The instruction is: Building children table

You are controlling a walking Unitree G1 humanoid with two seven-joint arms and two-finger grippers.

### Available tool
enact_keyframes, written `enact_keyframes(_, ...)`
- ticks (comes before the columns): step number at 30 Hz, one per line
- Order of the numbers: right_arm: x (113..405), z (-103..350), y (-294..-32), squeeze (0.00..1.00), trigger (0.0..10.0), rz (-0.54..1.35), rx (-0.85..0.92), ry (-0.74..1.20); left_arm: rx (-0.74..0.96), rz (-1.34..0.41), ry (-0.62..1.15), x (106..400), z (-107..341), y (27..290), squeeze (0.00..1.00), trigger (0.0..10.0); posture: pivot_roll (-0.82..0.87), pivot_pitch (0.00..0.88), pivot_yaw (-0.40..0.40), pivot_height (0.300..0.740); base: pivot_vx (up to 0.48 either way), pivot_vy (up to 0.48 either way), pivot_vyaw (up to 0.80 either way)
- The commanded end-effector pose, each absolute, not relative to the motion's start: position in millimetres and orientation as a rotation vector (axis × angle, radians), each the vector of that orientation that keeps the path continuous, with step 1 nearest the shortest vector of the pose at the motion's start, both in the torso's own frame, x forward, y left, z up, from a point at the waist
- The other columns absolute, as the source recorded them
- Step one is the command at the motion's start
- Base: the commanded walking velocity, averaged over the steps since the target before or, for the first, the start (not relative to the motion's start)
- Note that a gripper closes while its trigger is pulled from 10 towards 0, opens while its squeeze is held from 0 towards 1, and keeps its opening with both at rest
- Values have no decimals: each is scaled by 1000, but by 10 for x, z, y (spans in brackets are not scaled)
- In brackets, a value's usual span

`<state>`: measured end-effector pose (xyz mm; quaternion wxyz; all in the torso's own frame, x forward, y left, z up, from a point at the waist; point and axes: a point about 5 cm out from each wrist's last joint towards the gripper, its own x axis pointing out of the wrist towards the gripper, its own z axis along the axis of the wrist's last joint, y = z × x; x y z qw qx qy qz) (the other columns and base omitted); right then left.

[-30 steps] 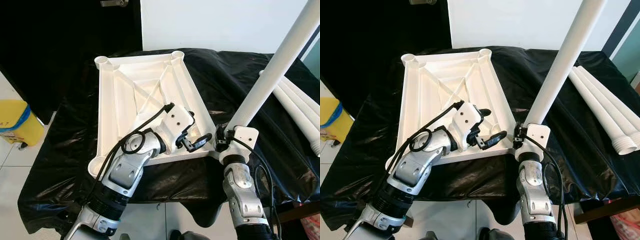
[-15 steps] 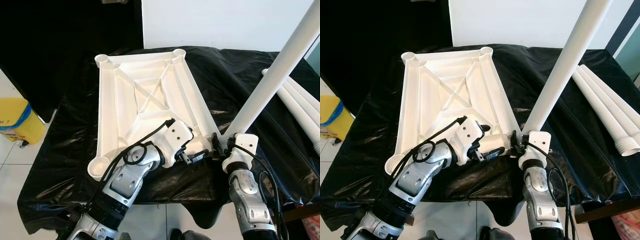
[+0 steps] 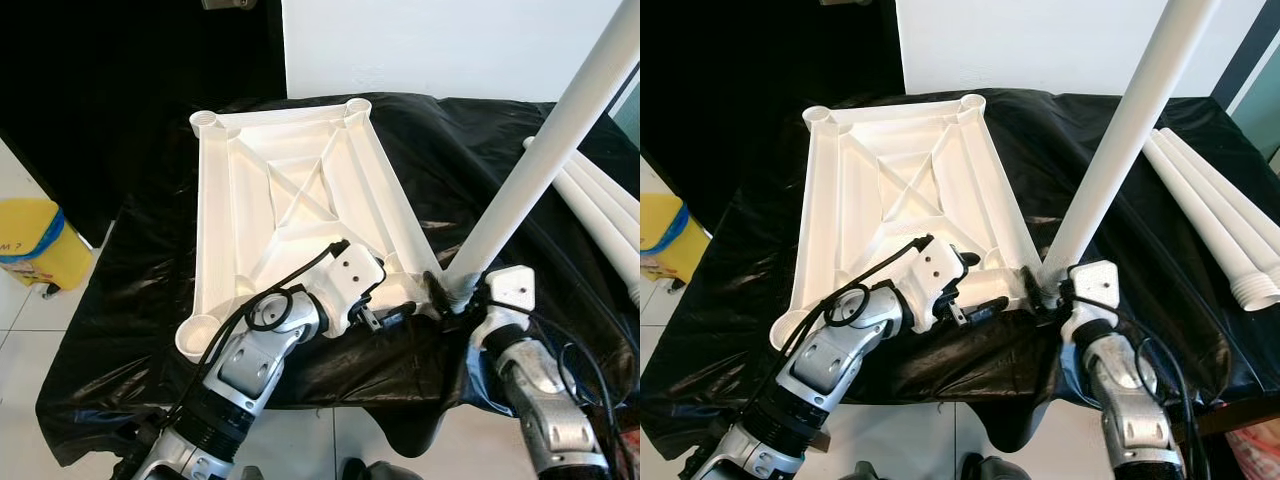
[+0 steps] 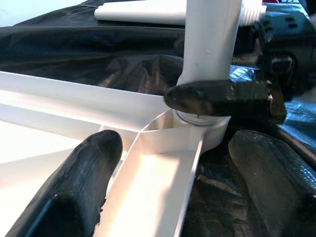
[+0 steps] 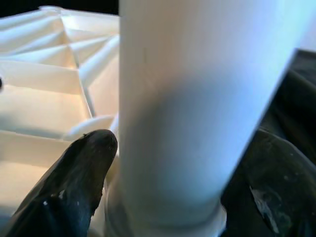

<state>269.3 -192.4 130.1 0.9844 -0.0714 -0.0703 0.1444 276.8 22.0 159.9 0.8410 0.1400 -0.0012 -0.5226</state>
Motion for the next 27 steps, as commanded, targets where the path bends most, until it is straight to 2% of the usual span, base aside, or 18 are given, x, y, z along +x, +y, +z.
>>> enact_keyframes(1,2732,1321,-1947,0,10000,351,-159,-140,291,-1195,27,2705,1578,179,0,10000,-49,91,-34,740,0,0,0)
enact_keyframes(2,2732,1321,-1947,0,10000,351,-159,-140,291,-1195,27,2705,1578,179,0,10000,-49,91,-34,740,0,0,0)
enact_keyframes(3,2811,1387,-1976,0,10000,437,-197,-139,286,-1207,39,2691,1569,173,0,10000,-44,88,-30,740,0,0,0)
enact_keyframes(9,2872,1374,-1997,0,10000,523,-240,-109,294,-1214,41,2673,1564,172,0,10000,-36,80,-29,740,0,0,0)
enact_keyframes(10,2881,1343,-2006,0,4902,555,-229,-90,298,-1214,39,2675,1573,168,0,10000,-34,77,-30,740,0,0,0)
enact_keyframes(11,2881,1343,-2006,0,4902,555,-229,-90,298,-1214,39,2675,1573,168,0,10000,-34,77,-30,740,0,0,0)
enact_keyframes(12,2875,1308,-2001,0,745,570,-225,-77,300,-1213,37,2679,1583,166,0,10000,-29,74,-30,740,0,0,0)
enact_keyframes(13,2875,1308,-2001,0,745,570,-225,-77,300,-1213,37,2679,1583,166,0,10000,-29,74,-30,740,0,0,0)
enact_keyframes(14,2871,1284,-1997,0,0,580,-222,-70,301,-1212,36,2682,1590,166,0,10000,-29,74,-30,740,0,0,0)
enact_keyframes(27,2790,1044,-1980,0,0,596,-129,2,308,-1209,31,2681,1619,167,0,10000,-28,60,-30,740,0,0,0)
